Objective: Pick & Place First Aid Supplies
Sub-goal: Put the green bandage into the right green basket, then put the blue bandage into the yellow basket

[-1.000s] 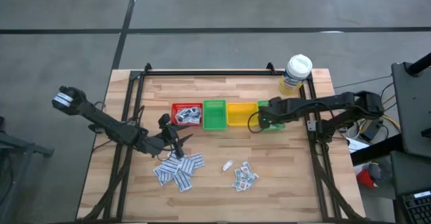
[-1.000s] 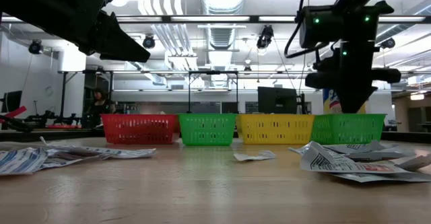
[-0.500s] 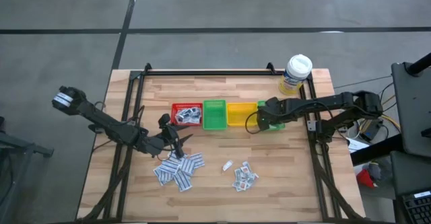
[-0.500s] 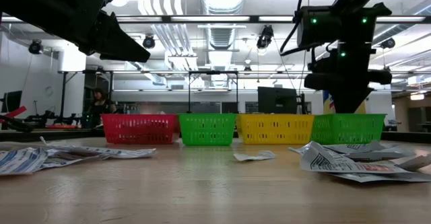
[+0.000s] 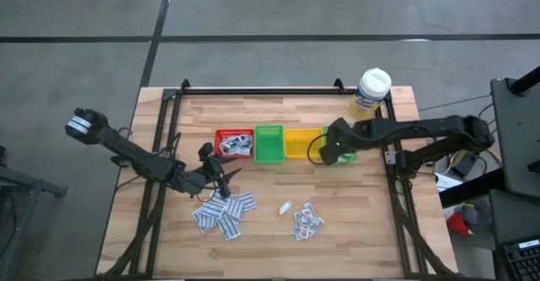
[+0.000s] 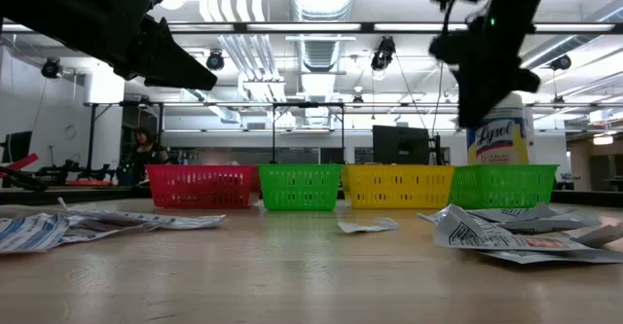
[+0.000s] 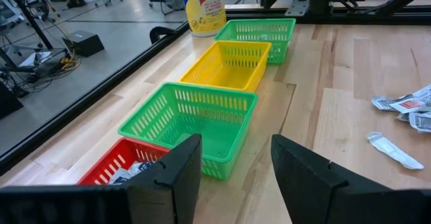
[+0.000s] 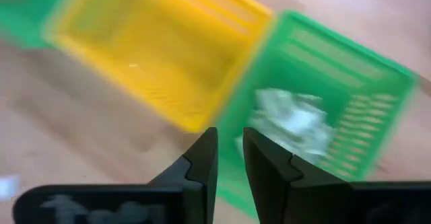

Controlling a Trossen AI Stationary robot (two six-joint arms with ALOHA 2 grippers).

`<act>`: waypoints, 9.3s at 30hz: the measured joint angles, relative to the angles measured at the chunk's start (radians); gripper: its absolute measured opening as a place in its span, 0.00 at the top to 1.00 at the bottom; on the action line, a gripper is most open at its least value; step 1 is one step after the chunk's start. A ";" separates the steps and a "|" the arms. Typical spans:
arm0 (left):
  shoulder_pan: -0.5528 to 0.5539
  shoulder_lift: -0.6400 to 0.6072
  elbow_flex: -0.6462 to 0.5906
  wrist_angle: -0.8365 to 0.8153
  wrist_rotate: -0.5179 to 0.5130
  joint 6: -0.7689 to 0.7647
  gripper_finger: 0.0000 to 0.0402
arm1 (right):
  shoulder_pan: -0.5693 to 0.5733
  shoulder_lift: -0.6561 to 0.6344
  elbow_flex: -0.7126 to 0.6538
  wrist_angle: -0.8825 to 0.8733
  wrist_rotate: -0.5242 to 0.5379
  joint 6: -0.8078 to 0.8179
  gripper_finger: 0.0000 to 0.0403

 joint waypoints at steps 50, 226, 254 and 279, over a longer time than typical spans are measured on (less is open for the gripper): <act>0.000 0.000 0.000 -0.020 0.000 0.000 0.55 | 0.365 0.687 0.430 0.221 -0.318 -0.493 0.56; 0.000 0.000 0.000 -0.026 0.000 0.000 0.55 | -0.089 0.280 -0.055 -0.015 0.154 -1.177 0.81; 0.000 0.000 0.000 -0.026 0.000 0.000 0.55 | -0.071 0.269 0.280 -0.203 -0.189 -0.903 0.67; 0.000 0.000 0.000 -0.028 0.000 -0.002 0.55 | 0.274 -0.368 -0.170 0.355 -0.237 -0.604 0.71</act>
